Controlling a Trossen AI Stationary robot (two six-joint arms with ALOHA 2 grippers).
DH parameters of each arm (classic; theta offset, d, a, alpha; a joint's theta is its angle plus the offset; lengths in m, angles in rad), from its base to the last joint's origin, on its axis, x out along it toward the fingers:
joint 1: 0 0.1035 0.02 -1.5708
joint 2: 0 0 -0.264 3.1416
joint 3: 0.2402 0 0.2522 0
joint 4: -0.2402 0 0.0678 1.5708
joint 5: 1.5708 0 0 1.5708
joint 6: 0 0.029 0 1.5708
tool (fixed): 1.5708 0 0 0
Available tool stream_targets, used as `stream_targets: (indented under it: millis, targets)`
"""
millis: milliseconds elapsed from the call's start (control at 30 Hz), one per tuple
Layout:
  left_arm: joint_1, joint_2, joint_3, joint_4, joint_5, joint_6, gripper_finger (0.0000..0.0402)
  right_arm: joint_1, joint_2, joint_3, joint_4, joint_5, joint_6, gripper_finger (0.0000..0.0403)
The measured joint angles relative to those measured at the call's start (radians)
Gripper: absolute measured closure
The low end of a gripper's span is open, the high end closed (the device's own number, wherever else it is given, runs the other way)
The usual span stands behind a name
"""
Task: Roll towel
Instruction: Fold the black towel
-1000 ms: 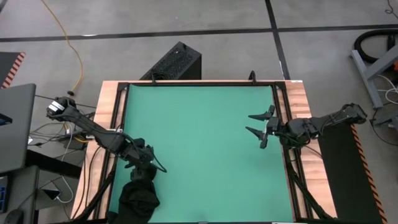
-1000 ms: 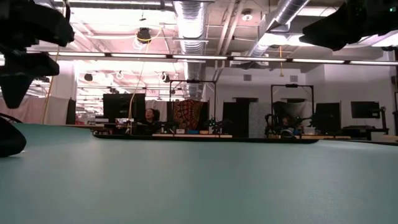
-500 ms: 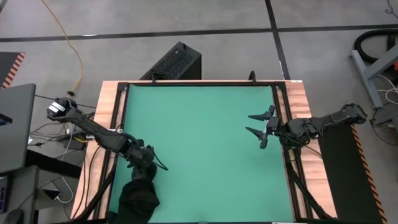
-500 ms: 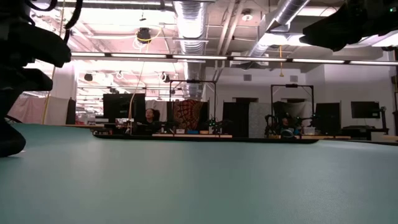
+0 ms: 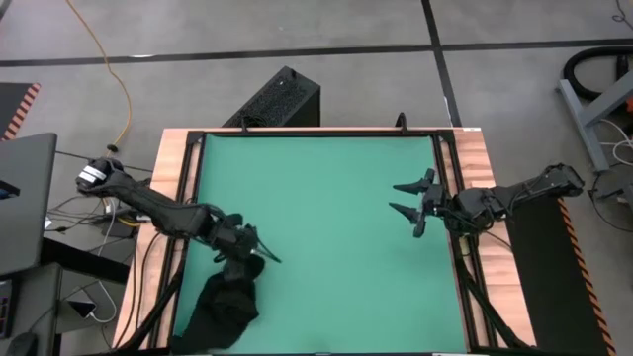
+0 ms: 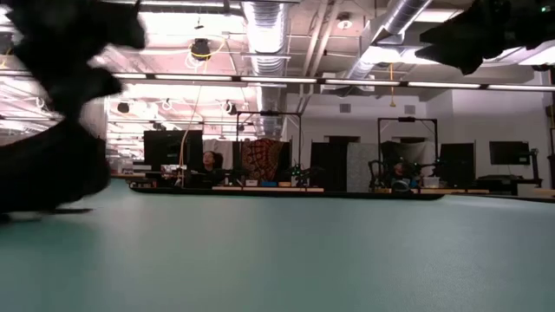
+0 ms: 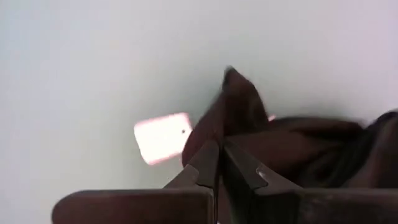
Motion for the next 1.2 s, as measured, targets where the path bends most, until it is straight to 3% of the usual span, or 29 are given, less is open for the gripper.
stream_targets:
  millis: [167,433,667,833,1067,1200]
  targets:
    - [0.074,0.0,0.201,-0.002,-0.142,0.216,0.0401,-0.024,0.108,0.0,0.092,0.0,0.078,0.0137]
    - [0.122,0.02,0.442,0.007,-0.233,0.488,0.0401,-0.074,0.411,0.009,0.471,-0.107,0.02,0.0137]
    - [0.148,0.041,0.502,-0.018,-0.276,0.587,0.0401,-0.082,0.702,0.16,0.501,-0.106,-0.178,0.0137]
    - [0.166,0.058,0.503,-0.071,-0.251,0.579,0.0401,-0.094,0.83,0.276,0.481,-0.109,-0.337,0.0137]
    - [0.165,0.091,0.503,-0.092,-0.157,0.583,0.0401,-0.21,0.981,0.483,0.367,-0.391,-0.461,0.0137]
    - [0.165,0.107,0.502,-0.121,-0.051,0.601,0.0401,-0.281,1.08,0.595,0.26,-0.552,-0.467,0.0137]
